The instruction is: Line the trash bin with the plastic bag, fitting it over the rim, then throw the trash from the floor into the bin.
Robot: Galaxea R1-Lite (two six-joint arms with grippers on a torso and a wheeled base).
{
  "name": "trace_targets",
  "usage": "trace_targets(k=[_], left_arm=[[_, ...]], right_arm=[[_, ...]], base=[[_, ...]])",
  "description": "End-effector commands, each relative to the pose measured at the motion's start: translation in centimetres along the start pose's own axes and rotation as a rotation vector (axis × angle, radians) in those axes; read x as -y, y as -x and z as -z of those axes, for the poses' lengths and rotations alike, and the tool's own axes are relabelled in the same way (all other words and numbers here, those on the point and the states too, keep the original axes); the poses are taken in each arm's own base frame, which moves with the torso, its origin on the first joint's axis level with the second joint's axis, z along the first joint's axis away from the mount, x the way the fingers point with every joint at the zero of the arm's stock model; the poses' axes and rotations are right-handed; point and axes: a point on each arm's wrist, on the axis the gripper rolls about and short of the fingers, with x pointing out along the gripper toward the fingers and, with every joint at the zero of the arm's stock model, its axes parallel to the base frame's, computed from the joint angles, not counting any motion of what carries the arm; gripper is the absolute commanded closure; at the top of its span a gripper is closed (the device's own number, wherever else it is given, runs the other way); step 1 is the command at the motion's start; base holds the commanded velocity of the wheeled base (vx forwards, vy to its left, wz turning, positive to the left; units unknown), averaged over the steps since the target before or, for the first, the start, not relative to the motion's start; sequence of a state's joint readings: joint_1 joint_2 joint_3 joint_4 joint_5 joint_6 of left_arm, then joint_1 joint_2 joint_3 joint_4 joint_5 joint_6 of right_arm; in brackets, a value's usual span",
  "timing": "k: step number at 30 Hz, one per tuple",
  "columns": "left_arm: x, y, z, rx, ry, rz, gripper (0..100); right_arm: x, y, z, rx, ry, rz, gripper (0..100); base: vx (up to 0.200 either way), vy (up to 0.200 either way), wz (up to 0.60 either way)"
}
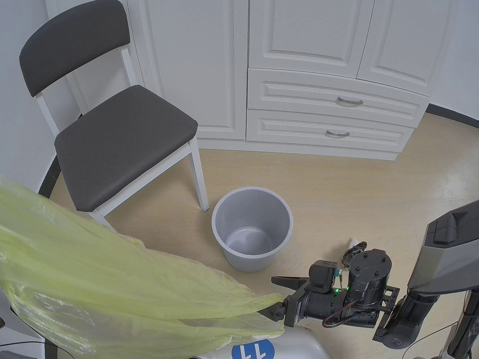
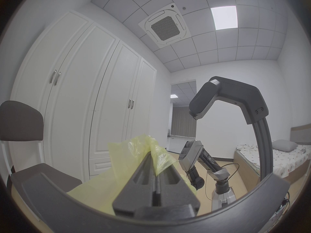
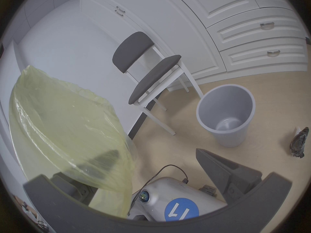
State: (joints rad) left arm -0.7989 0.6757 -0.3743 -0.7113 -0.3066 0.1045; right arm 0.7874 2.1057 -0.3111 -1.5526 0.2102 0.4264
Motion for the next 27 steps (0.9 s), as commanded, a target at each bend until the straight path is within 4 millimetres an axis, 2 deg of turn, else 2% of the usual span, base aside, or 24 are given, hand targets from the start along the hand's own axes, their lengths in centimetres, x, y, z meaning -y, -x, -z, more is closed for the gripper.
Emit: trace_targets(k=[1,7,21,22,27], left_arm=[[0.0,0.0,0.0,-0.002,0.001,0.001,100],[0.0,0.0,0.0,-0.002,0.001,0.001,100],[0.0,0.0,0.0,0.000,0.000,0.000,100],[0.0,0.0,0.0,-0.002,0.001,0.001,100],[0.0,0.0,0.1,-0.004,0.002,0.001,100]], right_arm=[[-0.2,-0.1,0.2,-0.010,0.001,-0.005,0],[-0.7,-0.2,1.3,-0.052,0.002,-0.021,0],[-1.0,-0.1,2.0,-0.084,0.004,-0.035,0],[-1.0,-0.1,2.0,-0.084,0.004,-0.035,100],[-1.1,-0.3,1.9,-0.075,0.001,-0.047,100]], base=[[0.000,0.000,0.00],[0.000,0.000,0.00],[0.000,0.000,0.00],[0.000,0.000,0.00],[0.000,0.000,0.00]])
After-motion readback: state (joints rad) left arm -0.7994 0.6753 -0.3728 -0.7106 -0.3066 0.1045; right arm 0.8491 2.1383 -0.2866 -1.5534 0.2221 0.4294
